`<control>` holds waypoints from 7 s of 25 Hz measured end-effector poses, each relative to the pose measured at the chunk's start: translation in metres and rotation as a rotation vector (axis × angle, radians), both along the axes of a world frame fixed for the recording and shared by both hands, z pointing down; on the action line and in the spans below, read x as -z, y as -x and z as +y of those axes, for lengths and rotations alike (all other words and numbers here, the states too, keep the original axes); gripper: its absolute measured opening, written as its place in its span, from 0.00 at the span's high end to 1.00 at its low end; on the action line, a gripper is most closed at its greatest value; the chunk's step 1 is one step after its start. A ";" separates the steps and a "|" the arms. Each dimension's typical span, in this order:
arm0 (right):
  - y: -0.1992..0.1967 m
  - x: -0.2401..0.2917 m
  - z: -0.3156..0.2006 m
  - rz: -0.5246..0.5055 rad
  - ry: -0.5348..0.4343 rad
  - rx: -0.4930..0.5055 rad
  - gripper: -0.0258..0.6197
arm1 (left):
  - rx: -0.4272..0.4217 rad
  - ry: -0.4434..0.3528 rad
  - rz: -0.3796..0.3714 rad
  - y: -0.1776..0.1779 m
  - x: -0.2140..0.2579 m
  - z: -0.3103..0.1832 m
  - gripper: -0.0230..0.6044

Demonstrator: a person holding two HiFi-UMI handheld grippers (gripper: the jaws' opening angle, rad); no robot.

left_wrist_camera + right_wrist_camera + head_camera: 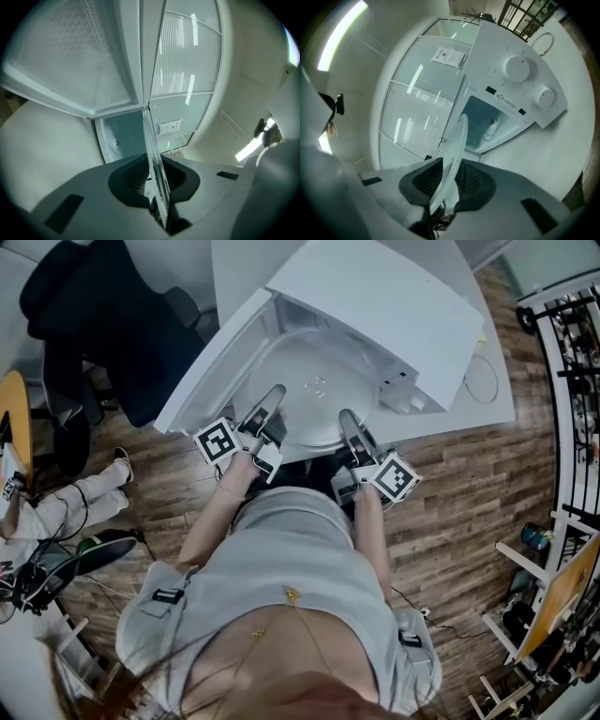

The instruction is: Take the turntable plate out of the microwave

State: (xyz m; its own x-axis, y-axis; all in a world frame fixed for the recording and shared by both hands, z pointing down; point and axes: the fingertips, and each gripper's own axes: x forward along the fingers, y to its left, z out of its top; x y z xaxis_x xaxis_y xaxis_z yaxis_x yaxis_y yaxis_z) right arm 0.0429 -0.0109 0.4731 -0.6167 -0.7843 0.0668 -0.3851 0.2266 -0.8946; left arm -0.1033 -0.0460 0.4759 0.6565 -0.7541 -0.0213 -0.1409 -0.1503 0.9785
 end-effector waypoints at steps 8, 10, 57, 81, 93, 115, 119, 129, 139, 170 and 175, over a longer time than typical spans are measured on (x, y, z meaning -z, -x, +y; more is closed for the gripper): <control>-0.004 0.025 -0.004 0.003 -0.031 0.012 0.84 | -0.006 -0.011 0.010 -0.004 0.021 -0.002 0.87; -0.003 0.029 -0.004 0.004 -0.039 0.011 0.84 | -0.009 -0.015 0.011 -0.003 0.026 -0.002 0.87; -0.073 0.051 -0.104 -0.022 -0.037 -0.120 0.84 | -0.161 0.025 -0.002 -0.074 0.043 -0.113 0.87; -0.010 0.046 -0.075 -0.128 -0.034 0.055 0.84 | -0.108 0.066 0.077 -0.080 0.045 -0.128 0.89; -0.018 0.047 -0.077 -0.203 -0.023 0.028 0.85 | -0.238 -0.364 -0.377 -0.061 0.064 -0.091 0.52; -0.041 0.049 -0.105 -0.213 -0.048 -0.007 0.84 | -0.308 -0.651 -0.652 -0.084 0.071 -0.058 0.46; -0.041 0.051 -0.110 -0.205 -0.063 -0.008 0.83 | -0.277 -0.702 -0.794 -0.090 0.070 -0.063 0.46; -0.036 0.055 -0.116 -0.149 -0.092 0.029 0.81 | -0.230 -0.770 -0.985 -0.091 0.067 -0.065 0.46; -0.041 0.051 -0.119 -0.217 -0.109 -0.008 0.82 | -0.215 -0.773 -0.980 -0.095 0.069 -0.071 0.46; -0.057 0.056 -0.076 0.968 -0.261 -0.200 0.58 | -0.223 -0.783 -1.050 -0.104 0.063 -0.072 0.46; -0.062 0.056 -0.084 0.979 -0.245 -0.212 0.57 | -0.211 -0.763 -1.028 -0.108 0.063 -0.080 0.46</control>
